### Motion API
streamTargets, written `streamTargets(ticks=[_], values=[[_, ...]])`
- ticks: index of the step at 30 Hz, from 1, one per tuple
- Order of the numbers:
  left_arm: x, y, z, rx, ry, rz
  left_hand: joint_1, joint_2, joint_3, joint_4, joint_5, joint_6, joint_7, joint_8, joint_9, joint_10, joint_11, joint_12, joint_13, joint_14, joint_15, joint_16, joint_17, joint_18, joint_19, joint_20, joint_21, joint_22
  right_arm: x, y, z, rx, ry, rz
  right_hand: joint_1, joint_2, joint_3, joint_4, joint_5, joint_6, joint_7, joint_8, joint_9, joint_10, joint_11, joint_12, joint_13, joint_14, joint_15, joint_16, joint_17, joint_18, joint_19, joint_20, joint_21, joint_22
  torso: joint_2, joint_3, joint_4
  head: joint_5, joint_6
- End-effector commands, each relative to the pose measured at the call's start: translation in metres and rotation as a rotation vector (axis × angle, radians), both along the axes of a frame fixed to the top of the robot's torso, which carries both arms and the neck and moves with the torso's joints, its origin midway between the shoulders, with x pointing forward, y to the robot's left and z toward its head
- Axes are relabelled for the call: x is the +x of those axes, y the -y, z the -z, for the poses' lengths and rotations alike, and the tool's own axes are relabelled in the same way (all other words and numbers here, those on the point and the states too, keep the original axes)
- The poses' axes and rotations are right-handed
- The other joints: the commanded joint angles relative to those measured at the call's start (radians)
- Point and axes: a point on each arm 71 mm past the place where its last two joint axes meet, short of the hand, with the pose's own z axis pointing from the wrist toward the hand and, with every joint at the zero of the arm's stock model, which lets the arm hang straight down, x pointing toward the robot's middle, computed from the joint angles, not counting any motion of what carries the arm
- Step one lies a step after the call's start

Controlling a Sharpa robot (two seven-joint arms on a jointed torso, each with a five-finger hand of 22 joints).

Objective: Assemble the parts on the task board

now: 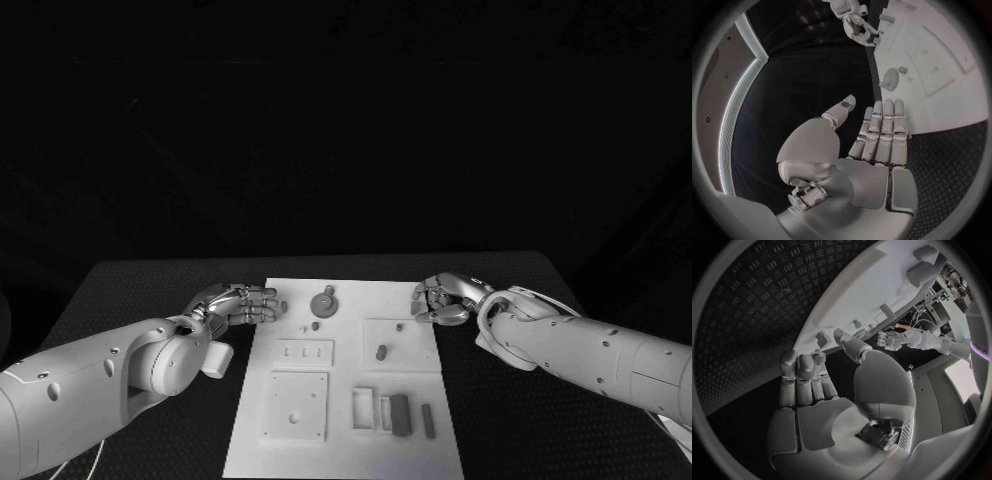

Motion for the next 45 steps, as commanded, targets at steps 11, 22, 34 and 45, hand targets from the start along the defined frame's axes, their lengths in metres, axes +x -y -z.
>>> streamTargets(ticks=[11,22,34,45], values=[[-0.001,0.0035,0.0001,-0.011,0.009,0.028,-0.004,0.007,-0.006,0.002,0.004,0.004,-0.001,0.003,0.0,0.004,0.002,0.002,0.002,0.003,0.004,-0.006,0.002,0.004,0.005,0.003,-0.007,0.001,0.0012,-0.0057,0.007,0.0,-0.007,-0.001,0.0,0.026,-0.005,0.006,0.005,0.042,0.011,0.016,0.006,0.002,-0.007,0.015,-0.005,0.003,-0.004,0.008,-0.002,0.049,0.003,-0.001,0.002,0.014,-0.001,-0.0013,-0.0008,0.002,0.0],[-0.001,0.0033,0.0004,-0.011,0.006,0.031,-0.004,0.007,-0.006,0.002,0.004,0.003,0.001,0.002,0.0,0.003,0.003,0.001,0.002,0.003,0.004,-0.007,0.002,0.004,0.005,0.003,-0.008,0.001,0.0031,-0.0062,0.0083,0.017,-0.015,0.016,-0.005,0.063,-0.011,-0.008,0.005,0.098,-0.011,0.048,0.019,0.009,-0.027,0.02,-0.013,0.009,-0.023,0.012,-0.005,0.049,0.006,-0.005,0.007,0.015,-0.001,-0.0014,-0.0012,0.001,-0.002],[-0.0011,0.0031,0.0009,-0.011,0.005,0.031,-0.005,0.007,-0.006,0.002,0.004,0.002,0.002,0.001,-0.001,0.003,0.003,0.0,0.001,0.002,0.004,-0.008,0.003,0.004,0.004,0.004,-0.009,0.002,0.004,-0.0072,0.009,0.018,-0.018,0.016,-0.007,0.076,-0.013,-0.017,0.005,0.113,-0.017,0.056,0.024,0.017,-0.033,0.023,-0.016,0.015,-0.029,0.015,-0.006,0.049,0.01,-0.007,0.011,0.015,-0.001,-0.0011,-0.0019,0.003,0.006],[-0.0012,0.0022,0.0009,-0.01,0.004,0.03,-0.005,0.007,-0.007,0.001,0.004,0.002,0.002,0.0,-0.001,0.003,0.003,-0.001,0.002,0.002,0.004,-0.008,0.004,0.004,0.004,0.004,-0.009,0.002,0.0052,-0.0081,0.0092,0.012,-0.011,0.023,-0.01,0.095,-0.013,-0.029,0.005,0.146,-0.03,0.073,0.035,0.025,-0.045,0.026,-0.021,0.022,-0.039,0.018,-0.008,0.049,0.015,-0.011,0.015,0.015,-0.001,-0.001,-0.0016,0.002,0.003]])
